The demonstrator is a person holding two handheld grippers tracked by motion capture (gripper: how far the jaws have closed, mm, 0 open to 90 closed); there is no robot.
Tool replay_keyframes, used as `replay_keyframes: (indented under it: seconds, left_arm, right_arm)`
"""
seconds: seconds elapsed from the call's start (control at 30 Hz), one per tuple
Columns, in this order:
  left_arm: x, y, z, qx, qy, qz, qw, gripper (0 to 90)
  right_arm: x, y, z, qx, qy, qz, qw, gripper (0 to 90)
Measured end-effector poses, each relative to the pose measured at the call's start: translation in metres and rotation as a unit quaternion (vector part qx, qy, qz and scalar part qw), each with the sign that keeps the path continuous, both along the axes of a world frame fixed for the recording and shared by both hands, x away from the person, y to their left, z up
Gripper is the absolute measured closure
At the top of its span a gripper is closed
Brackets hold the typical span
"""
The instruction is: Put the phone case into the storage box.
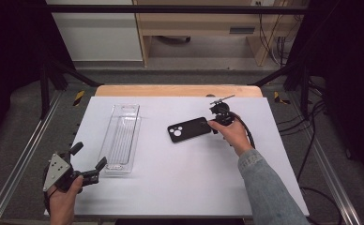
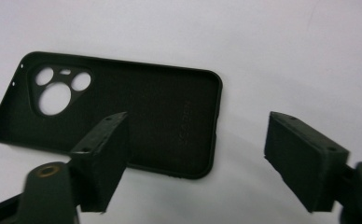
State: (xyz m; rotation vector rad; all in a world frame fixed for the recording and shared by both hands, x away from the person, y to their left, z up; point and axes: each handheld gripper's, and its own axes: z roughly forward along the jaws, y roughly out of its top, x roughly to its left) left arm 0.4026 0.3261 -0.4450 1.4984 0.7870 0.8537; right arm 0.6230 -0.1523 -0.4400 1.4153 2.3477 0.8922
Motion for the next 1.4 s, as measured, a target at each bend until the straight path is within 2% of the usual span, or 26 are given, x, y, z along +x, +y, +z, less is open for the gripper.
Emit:
replay_keyframes:
  seconds: [0.1,0.2,0.47,0.6,0.93,1.4]
  left_arm:
    - [0.0,0.0,0.0,-0.001,-0.001,0.0,1.0,0.2]
    - [0.0,0.0,0.0,-0.002,-0.001,0.0,1.0,0.2]
    - [0.0,0.0,0.001,-0.001,-0.003,0.0,1.0,0.2]
    - [0.0,0.0,0.001,-0.002,-0.003,0.0,1.0,0.2]
    - [0.0,0.0,0.001,-0.002,-0.003,0.0,1.0,0.2]
    - [0.0,0.0,0.001,-0.001,-0.003,-0.001,1.0,0.2]
  right_arm:
    - [0.003,0.002,-0.004,0.004,0.002,-0.002,1.0,25.8]
    - [0.005,0.005,-0.008,0.002,0.002,-0.004,1.0,32.3]
    - [0.006,0.005,-0.009,0.006,-0.004,-0.009,0.9999,39.4]
    - [0.007,0.004,-0.009,0.001,-0.007,-0.014,0.9999,42.5]
    - [0.008,0.004,-0.012,-0.018,-0.002,-0.017,0.9997,58.2]
    - [0.009,0.004,-0.016,-0.027,0.008,-0.021,0.9994,69.0]
